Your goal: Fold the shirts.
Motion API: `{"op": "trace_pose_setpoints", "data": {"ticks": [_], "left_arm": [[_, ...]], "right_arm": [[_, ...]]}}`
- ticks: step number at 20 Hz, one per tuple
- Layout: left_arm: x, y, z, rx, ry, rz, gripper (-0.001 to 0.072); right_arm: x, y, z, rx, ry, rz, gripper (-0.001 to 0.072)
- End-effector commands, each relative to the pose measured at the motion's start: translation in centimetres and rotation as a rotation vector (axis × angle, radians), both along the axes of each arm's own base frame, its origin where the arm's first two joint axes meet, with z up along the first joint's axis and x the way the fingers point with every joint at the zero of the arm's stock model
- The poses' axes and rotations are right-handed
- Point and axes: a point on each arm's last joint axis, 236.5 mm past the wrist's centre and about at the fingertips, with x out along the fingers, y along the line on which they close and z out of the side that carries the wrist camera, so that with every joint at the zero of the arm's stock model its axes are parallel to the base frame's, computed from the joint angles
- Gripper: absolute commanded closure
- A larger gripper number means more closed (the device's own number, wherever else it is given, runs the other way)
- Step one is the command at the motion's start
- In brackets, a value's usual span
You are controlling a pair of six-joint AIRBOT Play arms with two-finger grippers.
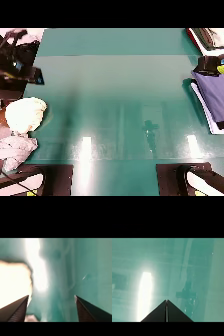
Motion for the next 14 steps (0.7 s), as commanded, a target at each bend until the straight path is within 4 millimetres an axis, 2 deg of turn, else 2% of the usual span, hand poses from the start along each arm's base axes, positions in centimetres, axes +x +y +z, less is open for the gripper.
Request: {"op": "trace_pose_setpoints", "data": {"ticks": [1,3,5,8,10,12,13,14], "left_arm": [[-2.9,4.3,-5.8,0.061,0.108,0.129,0.0035],[-3.7,5.7,-9.9,0.053,0.138,0.202,0.0035],[-3.8,6.4,-12.4,0.046,0.130,0.254,0.0035],[-3.5,7.0,-14.4,0.068,0.097,0.277,0.0035],[-3.3,7.4,-14.7,0.080,0.085,0.291,0.0041],[-3.3,7.4,-14.7,0.082,0.085,0.283,0.0401],[-3.3,7.4,-14.7,0.081,0.085,0.283,0.0471],[-3.3,7.4,-14.6,0.082,0.084,0.283,0.0472]], "right_arm": [[0.2,0.0,0.2,-0.001,-0.013,0.000,0.0695],[0.2,0.0,0.2,-0.001,-0.014,0.000,0.0695],[0.2,0.0,0.2,0.000,-0.014,0.000,0.0696],[0.2,0.0,0.2,0.000,-0.013,0.000,0.0696],[0.2,0.1,0.2,0.002,-0.013,0.001,0.0696],[0.2,0.0,0.2,0.002,-0.012,0.001,0.0695],[0.2,0.1,0.2,0.002,-0.012,0.001,0.0696],[0.2,0.1,0.2,0.006,-0.012,0.002,0.0696]]}}
